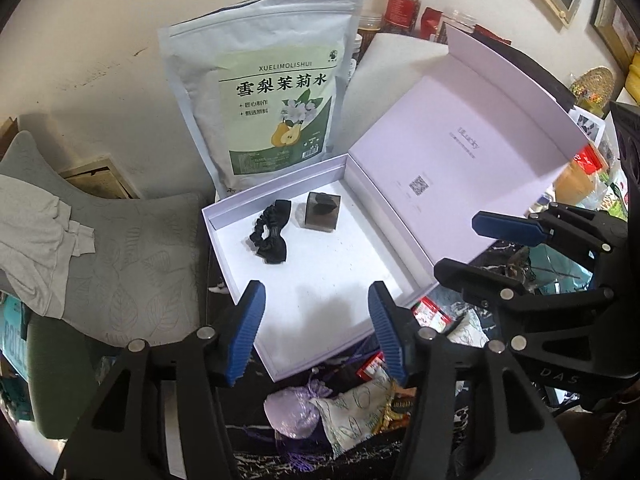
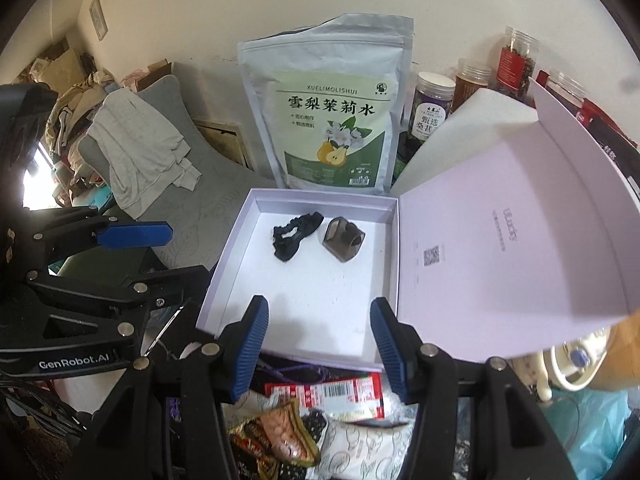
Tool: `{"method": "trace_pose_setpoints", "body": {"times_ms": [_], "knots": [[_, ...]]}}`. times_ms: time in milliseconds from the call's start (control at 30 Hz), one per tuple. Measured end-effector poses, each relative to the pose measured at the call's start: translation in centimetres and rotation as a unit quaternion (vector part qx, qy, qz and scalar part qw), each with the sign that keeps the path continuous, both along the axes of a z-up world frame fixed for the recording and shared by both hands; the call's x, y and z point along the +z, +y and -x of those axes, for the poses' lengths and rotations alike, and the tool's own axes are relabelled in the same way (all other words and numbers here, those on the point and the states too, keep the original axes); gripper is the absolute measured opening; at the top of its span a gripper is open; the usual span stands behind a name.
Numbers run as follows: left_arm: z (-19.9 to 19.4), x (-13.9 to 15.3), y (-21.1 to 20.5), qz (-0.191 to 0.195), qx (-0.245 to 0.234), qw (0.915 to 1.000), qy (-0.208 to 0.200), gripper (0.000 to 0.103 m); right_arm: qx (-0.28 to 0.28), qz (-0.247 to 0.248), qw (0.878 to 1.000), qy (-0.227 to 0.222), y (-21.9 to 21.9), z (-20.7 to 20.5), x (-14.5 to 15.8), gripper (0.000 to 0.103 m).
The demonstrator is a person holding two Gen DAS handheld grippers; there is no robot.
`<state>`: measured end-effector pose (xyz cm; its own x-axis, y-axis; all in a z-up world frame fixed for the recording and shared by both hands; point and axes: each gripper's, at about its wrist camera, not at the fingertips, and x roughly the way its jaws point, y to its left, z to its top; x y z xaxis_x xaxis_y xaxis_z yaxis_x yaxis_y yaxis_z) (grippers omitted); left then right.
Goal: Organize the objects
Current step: 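Open both tools and lift them out of the box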
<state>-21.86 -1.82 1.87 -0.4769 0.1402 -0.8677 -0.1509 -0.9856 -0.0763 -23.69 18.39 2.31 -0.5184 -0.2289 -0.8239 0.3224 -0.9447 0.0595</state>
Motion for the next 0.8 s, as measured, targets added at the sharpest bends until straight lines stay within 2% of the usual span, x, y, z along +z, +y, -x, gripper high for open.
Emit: {"method": "trace_pose_setpoints", "body": {"times_ms": [433, 800], "knots": [[-5.8, -0.9, 1.3, 0.002, 0.013, 0.9998, -0.013, 0.055, 0.011, -0.01, 1.0, -0.012, 0.3, -5.2, -1.2, 0.053], [-10.2, -3.4, 2.5, -0.01, 0.033, 0.9987, -0.038, 0.057, 0.021, -0.015, 0.999, -0.035, 1.2, -8.7, -3.2, 0.053]]}}
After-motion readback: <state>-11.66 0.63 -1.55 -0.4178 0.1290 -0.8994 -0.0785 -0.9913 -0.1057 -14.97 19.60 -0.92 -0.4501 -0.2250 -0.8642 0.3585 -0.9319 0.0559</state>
